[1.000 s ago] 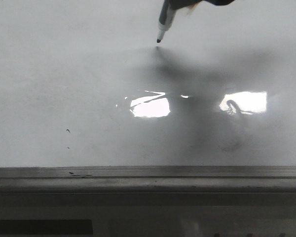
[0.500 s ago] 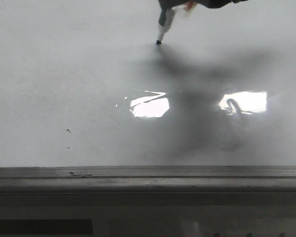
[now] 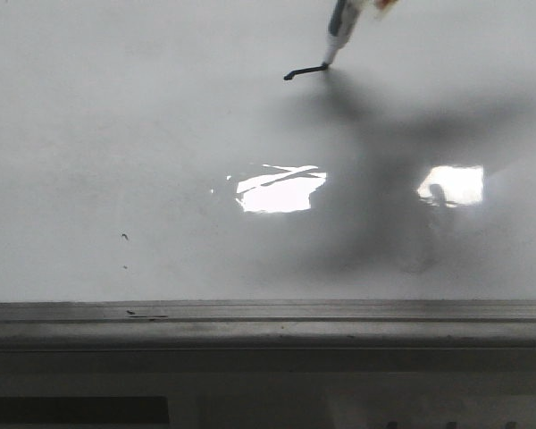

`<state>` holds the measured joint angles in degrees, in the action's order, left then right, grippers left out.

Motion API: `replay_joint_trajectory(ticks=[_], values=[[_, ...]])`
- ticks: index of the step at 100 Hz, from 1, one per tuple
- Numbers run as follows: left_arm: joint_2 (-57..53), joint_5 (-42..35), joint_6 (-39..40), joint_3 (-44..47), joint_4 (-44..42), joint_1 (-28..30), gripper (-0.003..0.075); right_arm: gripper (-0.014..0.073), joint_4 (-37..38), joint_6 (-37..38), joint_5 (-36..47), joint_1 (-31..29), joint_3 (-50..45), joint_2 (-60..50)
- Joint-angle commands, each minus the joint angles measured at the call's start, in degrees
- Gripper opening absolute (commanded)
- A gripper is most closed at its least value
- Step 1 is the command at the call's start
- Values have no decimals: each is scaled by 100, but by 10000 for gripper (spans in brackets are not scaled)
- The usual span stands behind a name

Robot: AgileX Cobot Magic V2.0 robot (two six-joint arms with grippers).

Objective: Write number 7 on whiteboard

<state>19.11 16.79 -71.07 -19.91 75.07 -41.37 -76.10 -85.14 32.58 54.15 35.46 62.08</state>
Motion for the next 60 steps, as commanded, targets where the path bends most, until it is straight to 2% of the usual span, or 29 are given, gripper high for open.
replay_joint_trajectory(ticks=[1,30,39,46,60], values=[[40,-53,59,-148,162,-7,-20,-46,-570,-570,636,-73,112,-176],[40,-43,59,-148,162,-7,-20,-46,-647,-689,448,-73,112,-356],[40,-31,59,-148,162,-7,-20,-46,-896,-689,228,-73,112,-356],[40,-31,59,-148,162,-7,-20,-46,-1387,-796,-98,-34,102,-363],[40,69,59,-148,162,-7,-20,-46,-2851,-1507,-554,204,-90,-363]])
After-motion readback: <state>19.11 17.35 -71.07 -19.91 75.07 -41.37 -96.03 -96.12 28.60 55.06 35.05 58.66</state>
